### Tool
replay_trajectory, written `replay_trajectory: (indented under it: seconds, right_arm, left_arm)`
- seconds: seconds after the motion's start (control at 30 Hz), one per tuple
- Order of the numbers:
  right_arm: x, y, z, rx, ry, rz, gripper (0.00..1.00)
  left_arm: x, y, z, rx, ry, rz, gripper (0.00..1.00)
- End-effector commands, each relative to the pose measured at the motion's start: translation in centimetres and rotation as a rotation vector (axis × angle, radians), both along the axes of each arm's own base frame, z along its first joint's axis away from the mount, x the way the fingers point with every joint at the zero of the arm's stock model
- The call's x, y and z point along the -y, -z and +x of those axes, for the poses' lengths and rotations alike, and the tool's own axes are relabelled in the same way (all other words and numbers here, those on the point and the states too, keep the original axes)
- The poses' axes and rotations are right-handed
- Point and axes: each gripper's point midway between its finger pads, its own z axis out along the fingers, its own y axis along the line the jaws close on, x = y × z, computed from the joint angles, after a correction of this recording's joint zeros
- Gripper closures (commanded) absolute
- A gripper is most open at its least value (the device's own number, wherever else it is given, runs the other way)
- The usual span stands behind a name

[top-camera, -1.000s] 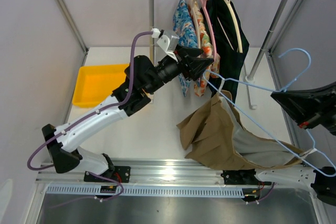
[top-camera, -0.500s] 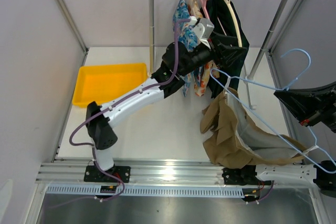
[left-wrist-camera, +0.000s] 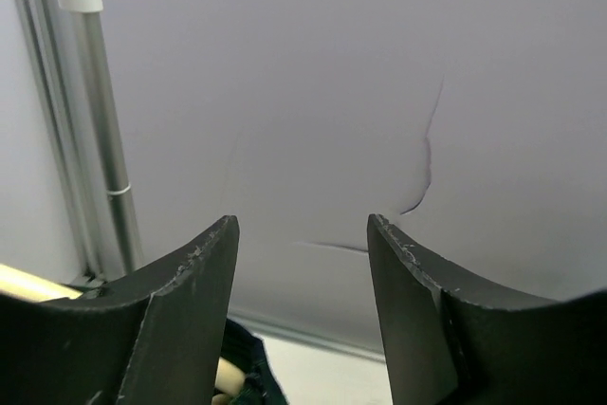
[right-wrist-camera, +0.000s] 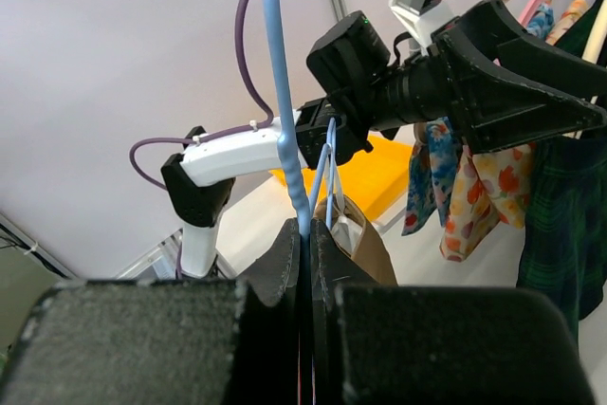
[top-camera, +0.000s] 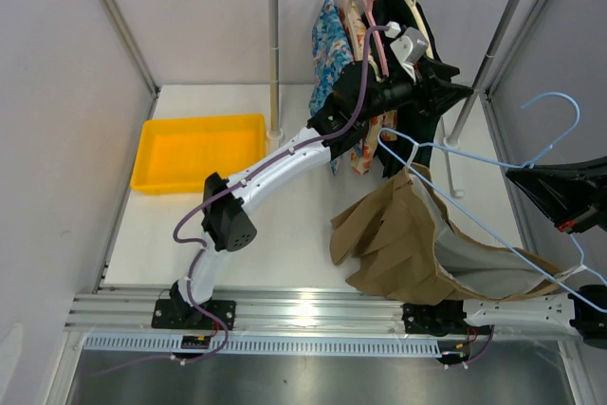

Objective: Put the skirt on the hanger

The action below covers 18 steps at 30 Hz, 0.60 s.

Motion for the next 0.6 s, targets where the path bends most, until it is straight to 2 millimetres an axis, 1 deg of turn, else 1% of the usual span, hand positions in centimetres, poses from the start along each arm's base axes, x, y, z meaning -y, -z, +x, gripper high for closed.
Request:
replay_trajectory:
  seconds: [0.0, 0.03, 0.1, 0.13, 0.17, 0.23, 0.27, 0.3, 0.33, 0.4, 0.43, 0.47, 0.5, 0.53, 0.57]
  right_arm:
    - [0.2, -3.3, 0.1, 0.032, -0.002, 0.133, 1.00]
    - [0.3, -3.3, 0.2, 0.032, -0.001, 0.133, 1.00]
    - [0.2, -3.3, 0.2, 0.031, -0.004, 0.134, 1.00]
    - [0.3, -3.4, 0.2, 0.033, -0.005, 0.136, 1.00]
    - [0.3, -3.4, 0.2, 0.034, -0.005, 0.137, 1.00]
    - [0.1, -3.4, 0.2, 0.035, -0.007, 0.132, 1.00]
    - [0.1, -3.5, 0.2, 0.035, -0.007, 0.135, 1.00]
    - [0.1, -3.5, 0.3, 0.035, -0.005, 0.133, 1.00]
    - [0.0, -3.4, 0.3, 0.033, -0.004, 0.130, 1.00]
    - [-0.1, -3.4, 0.5, 0.033, 0.001, 0.127, 1.00]
    - [-0.2, -3.4, 0.5, 0.031, 0.001, 0.126, 1.00]
    - [-0.2, -3.4, 0.6, 0.031, 0.003, 0.123, 1.00]
    - [-0.1, -3.4, 0.7, 0.027, 0.011, 0.122, 1.00]
    - [-0.2, -3.3, 0.9, 0.026, 0.018, 0.119, 1.00]
    - [-0.2, -3.3, 1.0, 0.026, 0.024, 0.116, 1.00]
  left_arm:
    - [-0.4, -0.9, 0.5, 0.080, -0.055, 0.025, 0.38]
    - [-0.2, -0.4, 0.5, 0.094, -0.068, 0.045, 0.38]
    - [0.0, 1.1, 1.5, 0.122, -0.131, 0.106, 0.37]
    - [0.1, 1.3, 1.6, 0.135, -0.150, 0.121, 0.37]
    - [0.1, 2.4, 2.4, 0.142, -0.195, 0.159, 0.37]
    - [0.1, 3.6, 2.9, 0.172, -0.242, 0.212, 0.37]
    - [-0.1, 3.9, 3.6, 0.171, -0.283, 0.228, 0.37]
    - [-0.2, 4.2, 3.8, 0.174, -0.304, 0.242, 0.37]
    - [-0.2, 5.1, 4.1, 0.183, -0.327, 0.278, 0.37]
    - [-0.8, 5.6, 5.0, 0.178, -0.392, 0.306, 0.37]
    - [-1.0, 6.2, 5.3, 0.180, -0.413, 0.330, 0.38]
    - [-1.2, 6.1, 5.4, 0.179, -0.425, 0.333, 0.39]
    - [-2.1, 6.2, 6.4, 0.160, -0.496, 0.343, 0.39]
    - [-2.5, 6.8, 6.6, 0.151, -0.515, 0.357, 0.40]
    - [-3.2, 5.8, 6.5, 0.153, -0.536, 0.344, 0.41]
